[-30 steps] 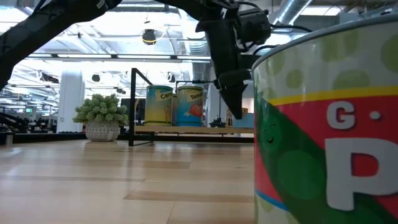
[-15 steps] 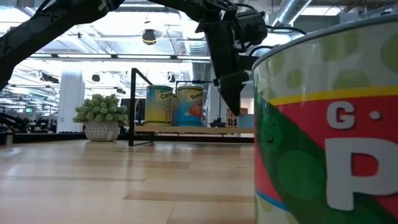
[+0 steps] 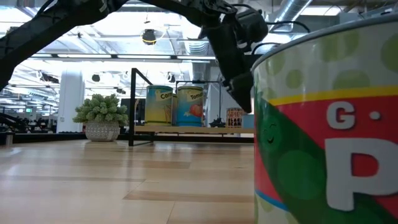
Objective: Pick and place cans onto a shelf
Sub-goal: Put the canned tuna on the shelf, then adjust the canned tuna on the shelf
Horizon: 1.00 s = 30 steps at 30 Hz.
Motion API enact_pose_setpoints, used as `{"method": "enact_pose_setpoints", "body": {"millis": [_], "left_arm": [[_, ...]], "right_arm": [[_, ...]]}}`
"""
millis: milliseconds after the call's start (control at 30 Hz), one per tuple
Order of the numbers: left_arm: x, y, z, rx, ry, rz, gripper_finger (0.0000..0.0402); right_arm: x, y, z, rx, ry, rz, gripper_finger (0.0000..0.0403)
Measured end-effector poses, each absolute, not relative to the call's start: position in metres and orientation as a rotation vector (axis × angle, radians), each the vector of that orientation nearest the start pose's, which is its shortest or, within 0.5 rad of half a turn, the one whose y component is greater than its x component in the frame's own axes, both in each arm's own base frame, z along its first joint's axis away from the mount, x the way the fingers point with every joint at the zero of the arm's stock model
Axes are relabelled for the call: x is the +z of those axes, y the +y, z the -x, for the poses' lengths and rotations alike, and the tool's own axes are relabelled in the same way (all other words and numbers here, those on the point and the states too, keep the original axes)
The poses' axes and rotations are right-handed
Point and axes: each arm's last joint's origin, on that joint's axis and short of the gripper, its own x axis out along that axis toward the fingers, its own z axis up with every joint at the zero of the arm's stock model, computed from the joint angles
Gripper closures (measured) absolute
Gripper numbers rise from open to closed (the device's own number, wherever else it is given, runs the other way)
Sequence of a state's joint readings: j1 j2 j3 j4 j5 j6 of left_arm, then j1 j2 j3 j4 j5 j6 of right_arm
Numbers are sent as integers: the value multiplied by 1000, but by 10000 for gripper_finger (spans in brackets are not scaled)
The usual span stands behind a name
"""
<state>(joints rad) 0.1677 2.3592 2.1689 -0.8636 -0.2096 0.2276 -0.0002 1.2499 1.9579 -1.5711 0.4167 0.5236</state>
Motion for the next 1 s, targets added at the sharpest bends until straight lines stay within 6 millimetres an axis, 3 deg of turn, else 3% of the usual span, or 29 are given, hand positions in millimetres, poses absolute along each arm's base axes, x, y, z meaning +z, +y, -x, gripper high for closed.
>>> {"method": "enact_pose_setpoints", "body": {"millis": [133, 233, 367, 500, 533, 633, 733, 900, 1000], "left_arm": [[229, 85, -496, 197, 1120, -225, 333], [266, 76, -487, 167, 1121, -229, 333], [331, 69, -444, 131, 1105, -222, 333], [349, 75, -395, 173, 1348, -167, 333], [357, 77, -384, 217, 1377, -160, 333], [401, 80, -345, 348, 1248, -141, 333], [432, 74, -302, 389, 1163, -127, 333], [453, 64, -236, 580, 1048, -89, 333], [449, 59, -202, 692, 967, -47, 333]], "right_arm": [[487, -12, -145, -593, 726, -291, 338], [487, -12, -145, -579, 737, -255, 338], [488, -12, -145, -596, 731, -245, 338], [485, -13, -153, -639, 729, -288, 338], [483, -13, -158, -653, 737, -288, 338], [476, -15, -179, -735, 761, -236, 338], [460, -20, -212, -770, 858, -138, 338], [429, -40, -258, -754, 1061, -14, 338], [406, -57, -284, -679, 1188, -13, 338]]}}
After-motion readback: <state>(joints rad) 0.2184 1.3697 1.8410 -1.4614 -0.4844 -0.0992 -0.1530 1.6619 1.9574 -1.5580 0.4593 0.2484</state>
